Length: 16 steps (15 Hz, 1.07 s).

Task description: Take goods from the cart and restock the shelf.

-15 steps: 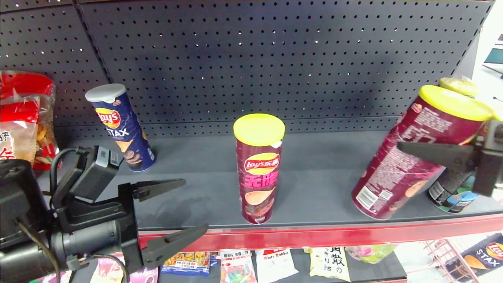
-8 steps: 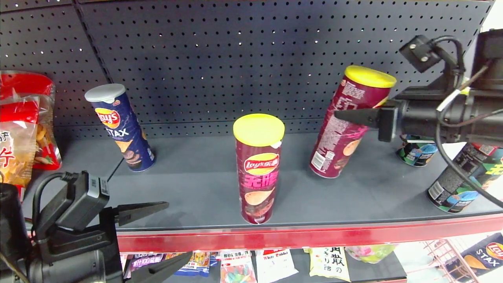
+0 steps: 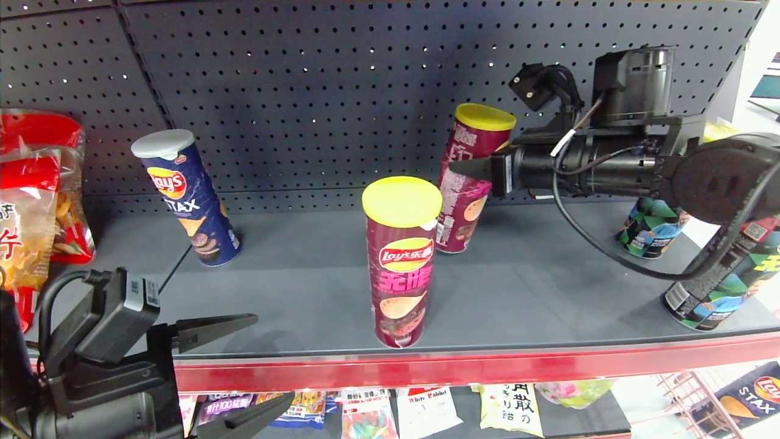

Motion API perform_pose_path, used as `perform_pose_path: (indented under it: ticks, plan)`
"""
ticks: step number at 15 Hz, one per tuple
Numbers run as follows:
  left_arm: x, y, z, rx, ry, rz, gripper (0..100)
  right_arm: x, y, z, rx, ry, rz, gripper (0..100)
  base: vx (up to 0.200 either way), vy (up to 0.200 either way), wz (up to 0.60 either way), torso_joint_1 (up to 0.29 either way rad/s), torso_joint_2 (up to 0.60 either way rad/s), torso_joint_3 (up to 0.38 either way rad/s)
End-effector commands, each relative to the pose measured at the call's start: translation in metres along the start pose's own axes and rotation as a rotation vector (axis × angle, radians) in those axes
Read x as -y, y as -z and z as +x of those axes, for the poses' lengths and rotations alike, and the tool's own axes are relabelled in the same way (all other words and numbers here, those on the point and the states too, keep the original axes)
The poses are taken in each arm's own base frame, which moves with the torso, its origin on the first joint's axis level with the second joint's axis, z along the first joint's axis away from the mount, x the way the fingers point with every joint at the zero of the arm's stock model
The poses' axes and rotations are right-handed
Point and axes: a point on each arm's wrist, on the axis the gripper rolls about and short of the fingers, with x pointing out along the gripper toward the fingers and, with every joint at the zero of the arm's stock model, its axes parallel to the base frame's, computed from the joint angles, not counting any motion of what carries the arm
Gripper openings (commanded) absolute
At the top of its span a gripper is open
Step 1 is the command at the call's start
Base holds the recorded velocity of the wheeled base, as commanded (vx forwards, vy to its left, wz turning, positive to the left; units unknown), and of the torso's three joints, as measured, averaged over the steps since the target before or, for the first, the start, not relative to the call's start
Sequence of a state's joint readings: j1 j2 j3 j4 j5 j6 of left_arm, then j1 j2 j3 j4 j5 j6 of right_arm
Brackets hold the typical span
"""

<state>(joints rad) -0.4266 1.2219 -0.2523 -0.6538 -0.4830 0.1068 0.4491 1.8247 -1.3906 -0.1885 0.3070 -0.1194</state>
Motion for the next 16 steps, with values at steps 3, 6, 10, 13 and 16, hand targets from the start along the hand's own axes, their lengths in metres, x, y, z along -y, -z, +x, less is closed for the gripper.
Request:
perform_pose_path:
  ticks: [3, 6, 10, 13, 16]
  plan:
    - [0.000, 0.001, 0.001, -0.006, -0.001, -0.002, 100, 0.001, 0.003, 0.025, -0.008, -0.016, -0.003, 0, 0.000, 0.000, 0.00, 0.000, 0.00, 0.000]
    - [-0.001, 0.001, 0.001, -0.008, -0.001, -0.004, 100, -0.005, 0.005, 0.028, -0.018, -0.032, -0.004, 0, 0.000, 0.000, 0.00, 0.000, 0.00, 0.000]
    - [-0.001, 0.001, 0.001, -0.006, -0.001, -0.002, 100, -0.002, 0.012, 0.032, -0.037, -0.013, 0.003, 0, 0.000, 0.000, 0.00, 0.000, 0.00, 0.000]
    - [0.000, 0.001, 0.001, -0.006, -0.001, -0.004, 100, -0.002, 0.012, 0.034, -0.039, -0.015, 0.003, 0, 0.000, 0.000, 0.00, 0.000, 0.00, 0.000]
    - [-0.001, 0.001, 0.001, -0.008, -0.001, -0.005, 100, -0.004, 0.015, 0.035, -0.048, -0.005, 0.003, 100, 0.000, 0.000, 0.00, 0.000, 0.00, 0.000]
